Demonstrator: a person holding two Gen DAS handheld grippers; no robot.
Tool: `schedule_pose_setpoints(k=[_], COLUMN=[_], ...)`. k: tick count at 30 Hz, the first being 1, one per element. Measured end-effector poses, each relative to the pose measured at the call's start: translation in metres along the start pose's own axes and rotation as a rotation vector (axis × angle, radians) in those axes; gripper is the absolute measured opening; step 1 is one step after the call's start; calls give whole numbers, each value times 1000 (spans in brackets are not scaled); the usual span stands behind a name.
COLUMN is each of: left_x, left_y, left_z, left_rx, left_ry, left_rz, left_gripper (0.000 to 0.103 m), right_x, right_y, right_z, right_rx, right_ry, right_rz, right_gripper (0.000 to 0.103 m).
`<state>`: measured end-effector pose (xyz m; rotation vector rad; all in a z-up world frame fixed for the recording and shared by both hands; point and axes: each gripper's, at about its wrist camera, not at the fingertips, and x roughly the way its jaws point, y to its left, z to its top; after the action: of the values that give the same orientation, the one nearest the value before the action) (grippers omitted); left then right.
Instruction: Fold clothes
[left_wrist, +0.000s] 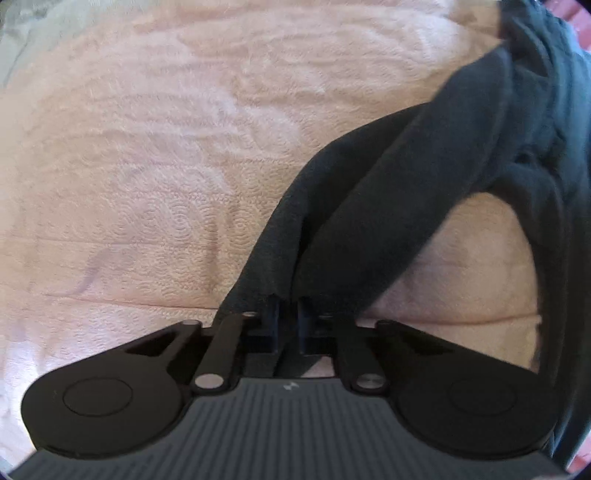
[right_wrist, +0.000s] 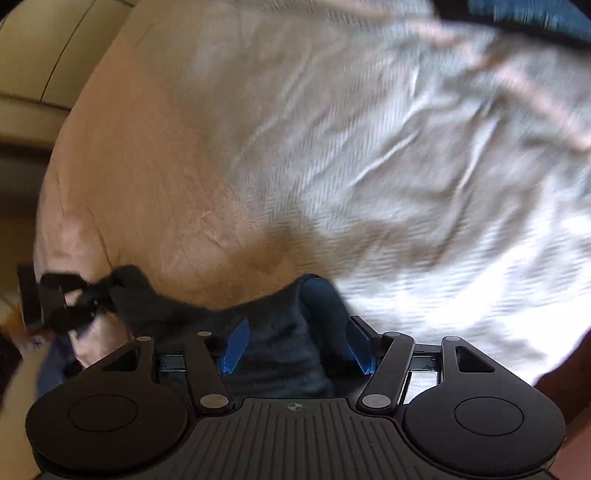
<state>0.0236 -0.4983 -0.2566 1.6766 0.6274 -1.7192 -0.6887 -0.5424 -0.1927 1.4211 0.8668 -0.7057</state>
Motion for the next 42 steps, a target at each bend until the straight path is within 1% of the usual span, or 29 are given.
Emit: schedule_pose_setpoints(k=[1, 3, 4, 5, 6, 8, 10, 12, 14, 15, 16, 17, 18, 20, 21, 22, 24, 27, 30, 32, 33, 34, 35, 36, 37, 38, 39, 40, 42], left_x=[-10, -35, -47, -60, -74, -99, -119, -125, -128, -115, -102, -90, -78, -71, -70, -72, -74, -71, -63, -56, -53, -48, -37, -27, -16, -7, -1, -2, -17], left_y=[-1, 1, 3, 5, 8, 15, 22, 31, 42, 48, 54, 55, 55, 46, 41, 35, 22, 9, 2, -3, -5, -8, -11, -15, -19, -22, -21, -18, -11], left_z=[-6, -20, -27, -34, -42, -51, -56, -57, -58, -57, -55, -52, -50, -45, -42, -39, -31, -8, 31, 60, 75, 89, 99, 109, 120, 128, 128, 125, 116], left_rx=[-9, -47, -76, -106, -139, -192, -240, -324, -412, -467, -511, -515, -515, -483, -466, -450, -414, -369, -334, -306, -292, -272, -229, -187, -144, -106, -88, -89, -95], left_ry=[-21, -63, -81, -99, -119, -159, -195, -228, -250, -211, -171, -123, -79, -59, -63, -78, -116, -196, -278, -330, -357, -371, -339, -307, -275, -243, -221, -217, -239], left_rz=[2, 12, 22, 33, 48, 78, 104, 107, 107, 98, 96, 122, 145, 153, 151, 145, 115, 61, -10, -60, -85, -104, -97, -91, -85, -77, -69, -80, -93], left_gripper=[0, 0, 0, 0, 0, 0, 0, 0, 0, 3, 7, 11, 14, 18, 21, 28, 30, 40, 46, 50, 50, 50, 50, 49, 43, 27, 20, 6, 2], right_x=[17, 44, 52, 56, 55, 36, 2, -38, -71, -80, -80, -75, -63, -34, -24, -19, -19, -25, -39, -48, -50, -50, -50, -48, -44, -38, -29, -18, 2], right_y=[-4, -12, -13, -12, -10, 2, 20, 39, 53, 57, 56, 53, 47, 30, 22, 17, 10, -2, -10, -15, -18, -21, -24, -28, -32, -35, -38, -41, -46], right_z=[4, 9, 10, 11, 12, 16, 22, 26, 24, 23, 24, 27, 31, 39, 40, 38, 34, 28, 28, 34, 38, 44, 50, 57, 64, 71, 77, 84, 95], right_rx=[46, 118, 141, 154, 149, 94, -7, -119, -243, -289, -313, -324, -311, -236, -208, -195, -171, -121, -58, -21, -9, -4, 1, 5, 12, 21, 30, 40, 52], right_ry=[17, 43, 48, 49, 44, 3, -77, -192, -350, -423, -464, -483, -470, -369, -331, -309, -287, -263, -355, -428, -458, -475, -486, -491, -486, -472, -439, -396, -308], right_rz=[24, 84, 101, 112, 124, 152, 171, 196, 240, 237, 200, 146, 85, -6, -45, -69, -55, -20, 20, 37, 34, 27, 22, 23, 31, 42, 54, 67, 93], right_gripper=[62, 62, 57, 45, 5, 4, 3, 3, 3, 3, 3, 3, 4, 6, 12, 21, 22, 23, 26, 41, 63, 80, 81, 81, 81, 81, 81, 81, 81])
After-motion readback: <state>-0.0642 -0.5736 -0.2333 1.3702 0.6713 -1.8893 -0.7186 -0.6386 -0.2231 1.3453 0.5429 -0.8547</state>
